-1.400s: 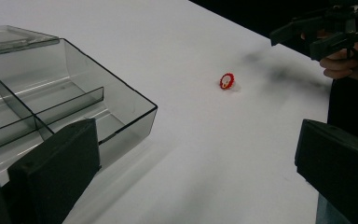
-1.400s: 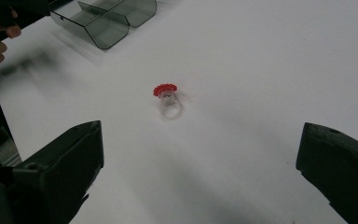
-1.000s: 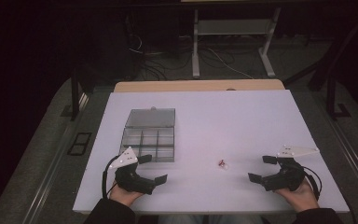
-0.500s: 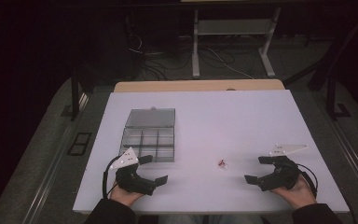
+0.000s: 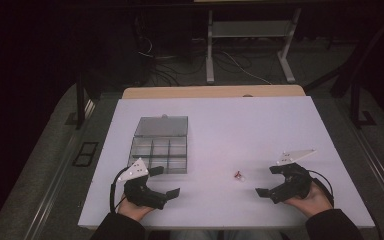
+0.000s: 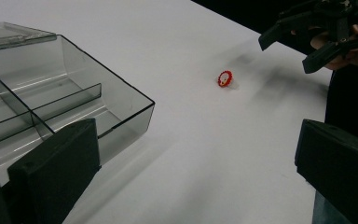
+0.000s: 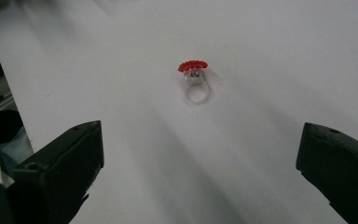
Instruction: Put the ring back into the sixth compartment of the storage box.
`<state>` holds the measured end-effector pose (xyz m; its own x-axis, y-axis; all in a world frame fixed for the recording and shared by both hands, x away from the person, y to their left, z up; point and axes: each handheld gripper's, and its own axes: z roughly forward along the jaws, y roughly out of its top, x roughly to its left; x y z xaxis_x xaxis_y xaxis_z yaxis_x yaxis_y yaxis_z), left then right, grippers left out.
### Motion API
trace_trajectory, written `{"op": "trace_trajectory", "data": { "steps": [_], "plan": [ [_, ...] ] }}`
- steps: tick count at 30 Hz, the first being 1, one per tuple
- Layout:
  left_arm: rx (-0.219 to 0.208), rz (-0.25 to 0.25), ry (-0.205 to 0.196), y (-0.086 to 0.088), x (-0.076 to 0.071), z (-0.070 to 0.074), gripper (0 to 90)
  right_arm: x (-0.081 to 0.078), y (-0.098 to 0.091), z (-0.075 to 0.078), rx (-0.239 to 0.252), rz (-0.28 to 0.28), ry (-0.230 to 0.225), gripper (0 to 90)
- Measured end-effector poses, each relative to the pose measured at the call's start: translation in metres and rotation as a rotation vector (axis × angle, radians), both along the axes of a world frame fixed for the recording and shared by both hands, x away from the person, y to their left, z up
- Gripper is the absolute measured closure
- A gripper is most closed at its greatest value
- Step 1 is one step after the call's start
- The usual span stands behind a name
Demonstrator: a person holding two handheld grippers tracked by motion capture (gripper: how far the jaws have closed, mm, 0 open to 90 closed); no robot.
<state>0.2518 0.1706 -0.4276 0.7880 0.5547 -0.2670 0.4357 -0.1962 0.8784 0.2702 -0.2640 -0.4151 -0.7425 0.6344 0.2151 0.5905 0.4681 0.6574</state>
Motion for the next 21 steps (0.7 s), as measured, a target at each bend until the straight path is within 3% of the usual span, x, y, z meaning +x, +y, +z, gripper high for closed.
{"op": "trace_trajectory", "data": {
  "steps": [21],
  "plan": [
    [-0.001, -0.008, 0.003, -0.001, -0.001, 0.000, 0.0, 0.016, 0.022, 0.003, -0.072, 0.071, 0.025, 0.8]
  ]
}}
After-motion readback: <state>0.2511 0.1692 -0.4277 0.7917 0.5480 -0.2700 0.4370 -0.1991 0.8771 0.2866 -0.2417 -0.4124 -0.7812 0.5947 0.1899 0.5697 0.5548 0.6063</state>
